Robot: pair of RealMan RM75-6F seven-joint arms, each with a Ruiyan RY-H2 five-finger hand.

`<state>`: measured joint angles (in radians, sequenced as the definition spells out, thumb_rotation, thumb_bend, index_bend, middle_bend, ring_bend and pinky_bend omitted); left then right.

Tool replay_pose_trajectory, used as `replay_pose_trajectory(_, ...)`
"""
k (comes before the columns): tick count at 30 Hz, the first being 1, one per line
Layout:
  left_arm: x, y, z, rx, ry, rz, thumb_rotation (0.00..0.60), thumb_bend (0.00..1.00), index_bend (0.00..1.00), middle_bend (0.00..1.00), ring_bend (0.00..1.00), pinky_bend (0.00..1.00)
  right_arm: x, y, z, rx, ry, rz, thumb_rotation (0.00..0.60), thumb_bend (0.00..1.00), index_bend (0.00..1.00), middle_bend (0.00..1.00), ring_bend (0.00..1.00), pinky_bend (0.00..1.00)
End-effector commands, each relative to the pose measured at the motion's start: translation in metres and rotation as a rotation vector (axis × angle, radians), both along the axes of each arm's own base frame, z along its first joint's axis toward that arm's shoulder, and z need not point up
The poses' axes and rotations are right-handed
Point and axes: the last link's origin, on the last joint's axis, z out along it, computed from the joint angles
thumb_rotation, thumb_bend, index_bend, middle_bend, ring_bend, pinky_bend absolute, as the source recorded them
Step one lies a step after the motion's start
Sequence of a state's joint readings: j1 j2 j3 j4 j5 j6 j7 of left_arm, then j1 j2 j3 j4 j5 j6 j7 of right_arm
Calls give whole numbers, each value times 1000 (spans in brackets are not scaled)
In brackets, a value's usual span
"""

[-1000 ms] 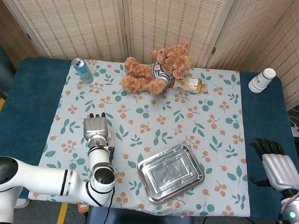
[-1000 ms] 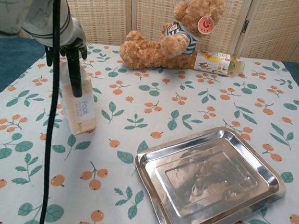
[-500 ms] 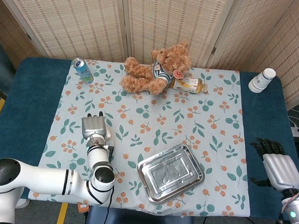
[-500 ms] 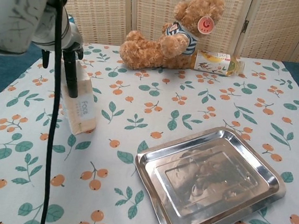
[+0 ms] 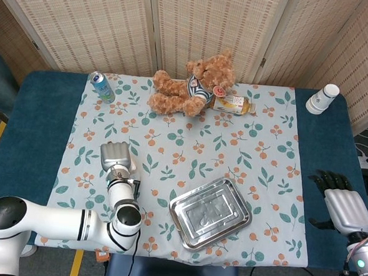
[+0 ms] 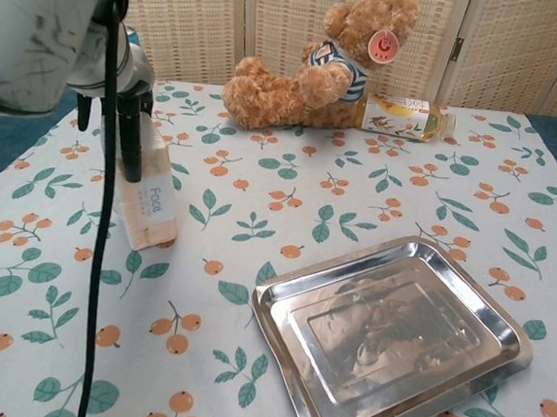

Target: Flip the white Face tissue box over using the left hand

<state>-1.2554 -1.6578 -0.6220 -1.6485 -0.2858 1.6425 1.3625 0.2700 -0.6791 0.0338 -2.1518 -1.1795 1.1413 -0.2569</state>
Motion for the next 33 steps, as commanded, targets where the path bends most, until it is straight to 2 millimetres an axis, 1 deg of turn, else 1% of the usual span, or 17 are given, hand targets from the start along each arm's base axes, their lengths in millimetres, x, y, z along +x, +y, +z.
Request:
replay_pose_trajectory(1, 1, 0, 3, 11, -10, -7, 600, 150, 339, 446, 264, 345, 0, 0, 0, 1, 1, -1, 600, 118, 152, 45, 0, 0)
replay_pose_trajectory(5, 6, 0, 9, 30, -39, -34, 600, 163, 377, 486, 299, 361, -1, 0, -1, 2, 2, -2, 600, 118, 152, 45, 0, 0)
replay_pose_trajectory(9, 18, -2, 18, 62, -138, -83, 600, 163, 385, 496, 307, 379, -1, 0, -1, 3, 5, -3, 600, 118, 152, 45, 0, 0)
replay_pose_trajectory(12, 28, -3, 28, 113, -288, -160, 600, 163, 384, 496, 308, 391, -2, 0, -3, 7, 9, -5, 600, 118, 152, 45, 0, 0)
replay_pose_trajectory(15, 28, -6, 36, 184, -471, -219, 600, 161, 383, 498, 308, 429, -3, 0, -4, 10, 15, -8, 600, 118, 152, 45, 0, 0)
replay_pose_trajectory(18, 19, -9, 40, 265, -676, -282, 600, 157, 387, 505, 310, 459, -4, 0, -5, 12, 21, -10, 600, 118, 152, 45, 0, 0)
replay_pose_trajectory(19, 14, -11, 40, 288, -768, -303, 600, 155, 387, 506, 311, 462, -5, -1, -6, 13, 23, -11, 600, 118, 152, 45, 0, 0)
replay_pose_trajectory(22, -2, -16, 40, 329, -964, -334, 600, 148, 378, 503, 308, 459, -7, -1, -8, 15, 32, -17, 600, 118, 152, 45, 0, 0)
replay_pose_trajectory(27, -32, -24, 39, 390, -1186, -410, 600, 141, 372, 497, 304, 460, -10, -2, -11, 21, 48, -25, 600, 118, 151, 45, 0, 0)
replay_pose_trajectory(31, -61, -30, 31, 464, -1353, -415, 600, 138, 370, 492, 302, 460, -12, -3, -14, 22, 61, -29, 600, 118, 149, 45, 0, 0)
replay_pose_trajectory(33, -73, -32, 25, 486, -1391, -432, 600, 133, 365, 487, 300, 458, -13, -3, -14, 18, 67, -30, 600, 118, 149, 45, 0, 0)
